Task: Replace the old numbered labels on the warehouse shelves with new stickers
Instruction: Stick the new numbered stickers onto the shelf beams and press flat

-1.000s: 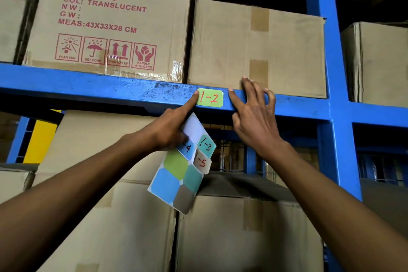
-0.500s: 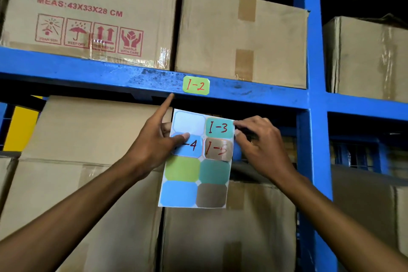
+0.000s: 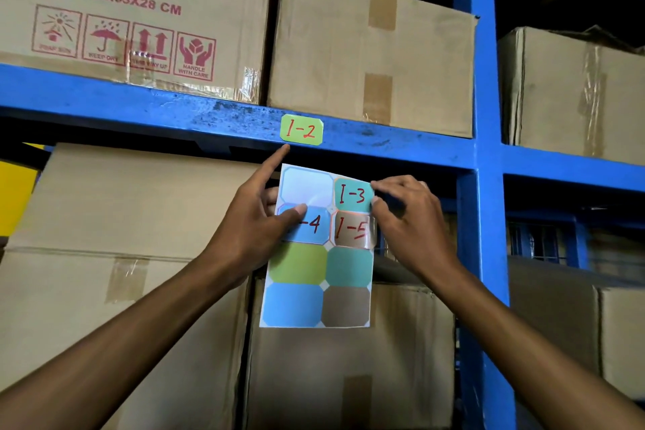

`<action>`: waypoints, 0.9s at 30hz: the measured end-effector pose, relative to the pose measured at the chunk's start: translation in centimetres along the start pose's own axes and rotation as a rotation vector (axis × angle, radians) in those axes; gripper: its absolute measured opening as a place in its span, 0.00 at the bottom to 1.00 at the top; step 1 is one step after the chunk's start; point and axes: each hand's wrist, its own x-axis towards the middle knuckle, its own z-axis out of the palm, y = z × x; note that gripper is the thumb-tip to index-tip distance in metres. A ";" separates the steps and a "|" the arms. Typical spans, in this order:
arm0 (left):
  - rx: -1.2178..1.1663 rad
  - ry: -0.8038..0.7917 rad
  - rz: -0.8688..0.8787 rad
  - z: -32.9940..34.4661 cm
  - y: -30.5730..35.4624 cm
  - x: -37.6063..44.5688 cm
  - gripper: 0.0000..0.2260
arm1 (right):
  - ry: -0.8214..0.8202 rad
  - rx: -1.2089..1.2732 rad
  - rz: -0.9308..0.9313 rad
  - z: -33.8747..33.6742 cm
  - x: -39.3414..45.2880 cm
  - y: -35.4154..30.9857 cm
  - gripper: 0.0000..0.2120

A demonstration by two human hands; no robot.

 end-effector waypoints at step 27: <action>0.051 0.277 -0.294 3.7 0.8 -8.3 0.19 | -0.158 0.131 -0.066 0.9 -8.9 -4.0 0.05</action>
